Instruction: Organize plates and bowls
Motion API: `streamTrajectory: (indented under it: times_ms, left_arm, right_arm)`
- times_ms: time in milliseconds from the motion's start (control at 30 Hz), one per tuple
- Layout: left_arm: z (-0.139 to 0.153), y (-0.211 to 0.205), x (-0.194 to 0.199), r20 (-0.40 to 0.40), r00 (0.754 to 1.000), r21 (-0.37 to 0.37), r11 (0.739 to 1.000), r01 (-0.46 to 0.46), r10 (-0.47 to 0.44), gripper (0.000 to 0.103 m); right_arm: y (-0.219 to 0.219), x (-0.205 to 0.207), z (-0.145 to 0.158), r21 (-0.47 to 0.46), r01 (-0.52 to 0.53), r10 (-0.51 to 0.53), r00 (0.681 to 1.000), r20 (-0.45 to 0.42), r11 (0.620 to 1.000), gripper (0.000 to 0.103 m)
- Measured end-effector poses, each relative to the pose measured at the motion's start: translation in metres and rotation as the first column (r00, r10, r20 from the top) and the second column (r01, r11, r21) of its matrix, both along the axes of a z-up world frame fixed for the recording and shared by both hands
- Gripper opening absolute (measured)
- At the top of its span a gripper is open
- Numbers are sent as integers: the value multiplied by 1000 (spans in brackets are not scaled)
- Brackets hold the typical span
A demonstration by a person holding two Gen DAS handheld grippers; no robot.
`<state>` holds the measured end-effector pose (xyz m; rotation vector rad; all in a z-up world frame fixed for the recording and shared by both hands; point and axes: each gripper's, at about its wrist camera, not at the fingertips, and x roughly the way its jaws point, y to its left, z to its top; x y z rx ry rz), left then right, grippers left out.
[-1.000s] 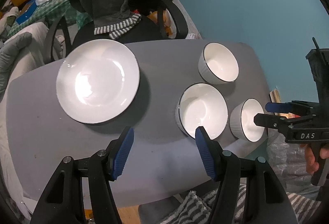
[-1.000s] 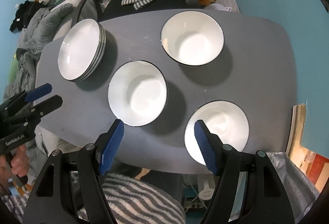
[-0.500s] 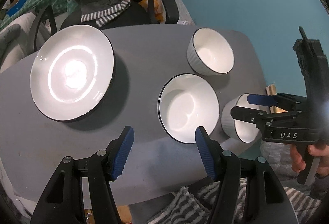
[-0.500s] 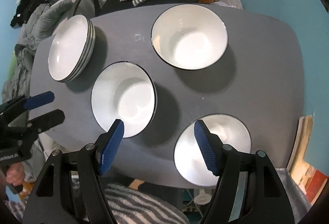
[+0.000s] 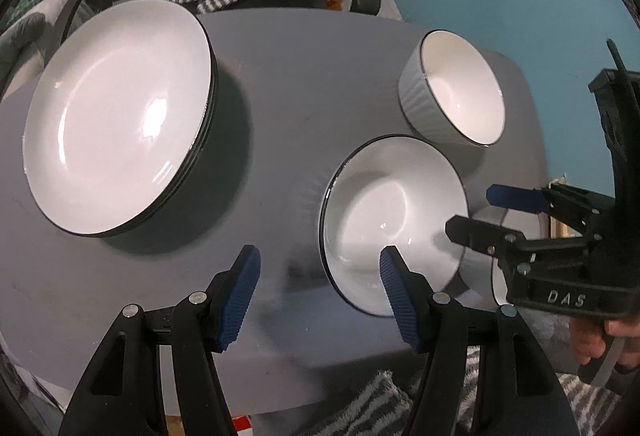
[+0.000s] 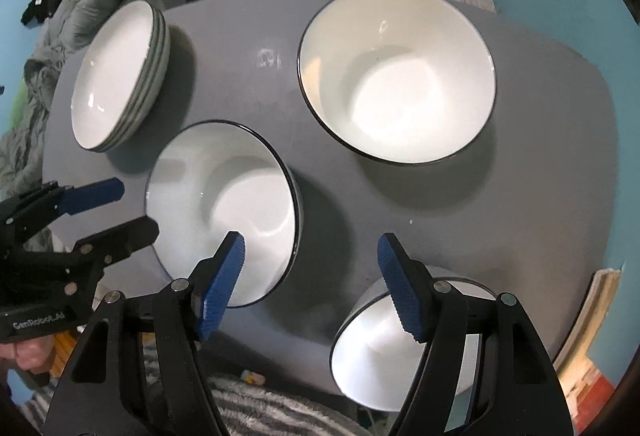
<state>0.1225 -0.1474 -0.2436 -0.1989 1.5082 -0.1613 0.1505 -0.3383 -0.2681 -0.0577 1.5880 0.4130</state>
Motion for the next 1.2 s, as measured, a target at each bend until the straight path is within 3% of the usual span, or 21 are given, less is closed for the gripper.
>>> streamTrajectory:
  times_ms: [167, 233, 433, 567, 700, 767, 867, 1000, 1200]
  left_arm:
    - [-10, 0, 3, -15, 1000, 22, 1000, -18, 18, 63]
    - [-13, 0, 3, -19, 999, 25, 999, -30, 31, 63]
    - [-18, 2, 5, -41, 998, 25, 999, -41, 42, 60]
    - [-25, 4, 6, -65, 997, 3, 999, -47, 47, 49]
    - [-30, 7, 7, -103, 992, -14, 998, -69, 67, 26]
    - [-36, 10, 4, -112, 991, -30, 997, -78, 74, 25]
    - [-39, 12, 4, -123, 989, -30, 996, -82, 77, 14]
    - [-41, 18, 6, -130, 988, -41, 995, -87, 81, 9]
    - [-38, 24, 3, -114, 991, -51, 996, -69, 63, 9]
  right_arm:
    - [1, 5, -10, -13, -18, 17, 999, -28, 1000, 67]
    - [5, 7, -13, -17, -23, 23, 999, -30, 1000, 59]
    - [14, 9, -24, -16, -41, 40, 997, -59, 999, 47]
    - [15, 14, -29, -14, -33, 32, 997, -71, 999, 46]
    - [14, 17, -31, -15, -22, 20, 997, -76, 1000, 45]
    - [15, 17, -32, -13, -22, 21, 996, -81, 1000, 38]
    - [16, 15, -33, -7, -20, 19, 995, -97, 1000, 31]
    - [23, 14, -36, 8, -22, 23, 993, -114, 1000, 17]
    - [25, 10, -33, -14, -41, 40, 995, -88, 999, 9]
